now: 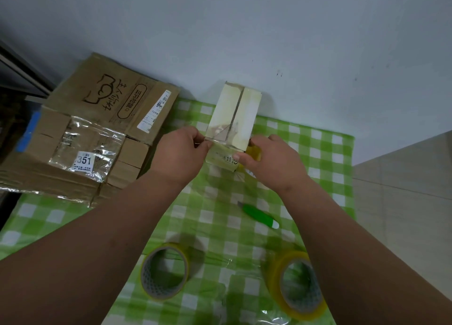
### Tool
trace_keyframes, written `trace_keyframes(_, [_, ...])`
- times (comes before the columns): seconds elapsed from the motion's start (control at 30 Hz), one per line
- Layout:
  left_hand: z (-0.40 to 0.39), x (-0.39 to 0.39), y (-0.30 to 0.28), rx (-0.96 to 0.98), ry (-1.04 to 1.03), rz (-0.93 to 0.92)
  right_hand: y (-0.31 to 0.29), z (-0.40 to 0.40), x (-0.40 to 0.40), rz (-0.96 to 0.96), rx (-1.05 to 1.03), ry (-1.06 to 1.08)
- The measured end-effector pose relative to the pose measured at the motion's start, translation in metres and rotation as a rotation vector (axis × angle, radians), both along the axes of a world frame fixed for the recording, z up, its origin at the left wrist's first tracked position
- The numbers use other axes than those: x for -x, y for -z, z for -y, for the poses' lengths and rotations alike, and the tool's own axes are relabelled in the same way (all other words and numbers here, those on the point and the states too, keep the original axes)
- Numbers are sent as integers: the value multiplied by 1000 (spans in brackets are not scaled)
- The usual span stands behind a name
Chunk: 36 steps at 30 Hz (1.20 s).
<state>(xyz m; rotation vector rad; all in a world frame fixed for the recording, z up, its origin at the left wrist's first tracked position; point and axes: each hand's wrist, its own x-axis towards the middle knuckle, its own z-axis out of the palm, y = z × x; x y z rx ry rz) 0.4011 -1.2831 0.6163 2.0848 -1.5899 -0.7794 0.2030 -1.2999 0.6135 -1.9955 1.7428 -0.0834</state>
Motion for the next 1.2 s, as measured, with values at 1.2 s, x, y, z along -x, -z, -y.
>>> trace_keyframes(1.2, [24,-4,4,-142,352,47,32,-93,-40,935,-483,595])
